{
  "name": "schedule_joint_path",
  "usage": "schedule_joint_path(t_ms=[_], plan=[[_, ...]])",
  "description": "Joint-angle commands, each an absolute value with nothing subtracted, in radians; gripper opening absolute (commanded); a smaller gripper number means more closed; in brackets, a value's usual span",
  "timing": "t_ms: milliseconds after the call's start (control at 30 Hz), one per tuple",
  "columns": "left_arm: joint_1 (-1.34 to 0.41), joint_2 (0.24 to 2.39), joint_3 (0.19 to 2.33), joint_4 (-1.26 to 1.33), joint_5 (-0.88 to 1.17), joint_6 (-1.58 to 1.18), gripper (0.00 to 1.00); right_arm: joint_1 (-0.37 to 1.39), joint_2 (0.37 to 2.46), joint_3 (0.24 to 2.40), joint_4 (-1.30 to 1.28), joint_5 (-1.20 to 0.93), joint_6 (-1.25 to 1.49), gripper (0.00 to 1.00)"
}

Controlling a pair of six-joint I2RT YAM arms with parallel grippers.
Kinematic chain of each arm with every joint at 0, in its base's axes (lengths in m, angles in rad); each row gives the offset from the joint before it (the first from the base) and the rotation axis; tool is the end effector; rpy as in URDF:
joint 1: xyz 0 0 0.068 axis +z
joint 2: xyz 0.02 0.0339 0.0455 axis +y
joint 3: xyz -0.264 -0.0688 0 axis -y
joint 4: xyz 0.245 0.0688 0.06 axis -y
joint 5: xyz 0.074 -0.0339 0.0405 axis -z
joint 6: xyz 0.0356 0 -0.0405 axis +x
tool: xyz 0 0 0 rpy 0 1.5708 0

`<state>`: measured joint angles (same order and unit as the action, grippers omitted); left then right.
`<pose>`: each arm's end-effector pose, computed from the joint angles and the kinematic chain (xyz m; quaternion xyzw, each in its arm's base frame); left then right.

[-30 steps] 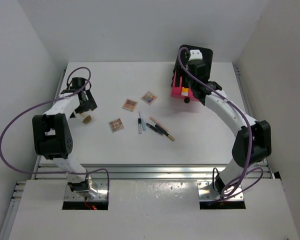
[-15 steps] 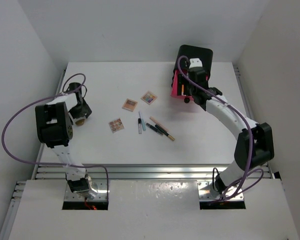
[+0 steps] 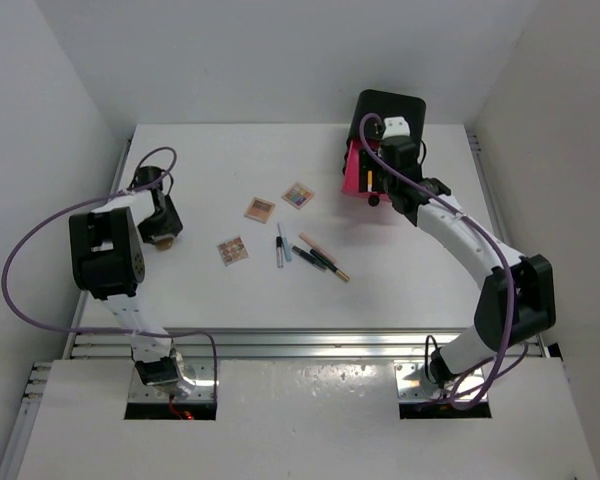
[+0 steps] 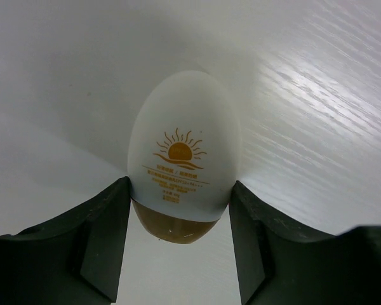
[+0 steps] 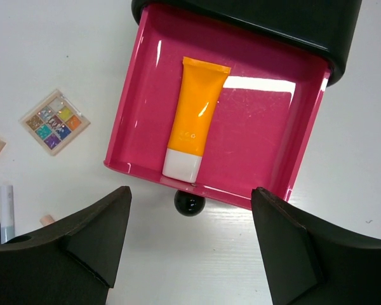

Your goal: Organize the makeup

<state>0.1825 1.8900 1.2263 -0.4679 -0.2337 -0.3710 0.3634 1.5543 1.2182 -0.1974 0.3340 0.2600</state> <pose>0.3712 0.0769 0.1622 -0.2893 0.9255 0.0929 0.2261 0.3401 0.1168 0.2986 0.0380 0.8595 0.0125 0.5095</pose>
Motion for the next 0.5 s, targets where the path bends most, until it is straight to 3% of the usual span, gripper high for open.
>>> schedule_joint_path(t_ms=[0, 267, 367, 467], plan=[[0.15, 1.833, 1.242, -0.439, -0.114, -0.25, 0.18, 0.365, 1.5, 1.213, -0.192, 0.341, 0.226, 0.77], [0.019, 1.756, 1.376, -0.397, 0.251, 0.238, 0.12, 0.321, 1.488, 1.296, -0.259, -0.038, 0.173, 0.78], [-0.047, 1.729, 1.446, -0.412, 0.406, 0.422, 0.1, 0.302, 1.509, 1.342, -0.255, -0.275, 0.224, 0.75], [-0.101, 1.718, 1.497, -0.466, 0.483, 0.575, 0.1, 0.305, 1.535, 1.376, -0.238, -0.34, 0.256, 0.72]])
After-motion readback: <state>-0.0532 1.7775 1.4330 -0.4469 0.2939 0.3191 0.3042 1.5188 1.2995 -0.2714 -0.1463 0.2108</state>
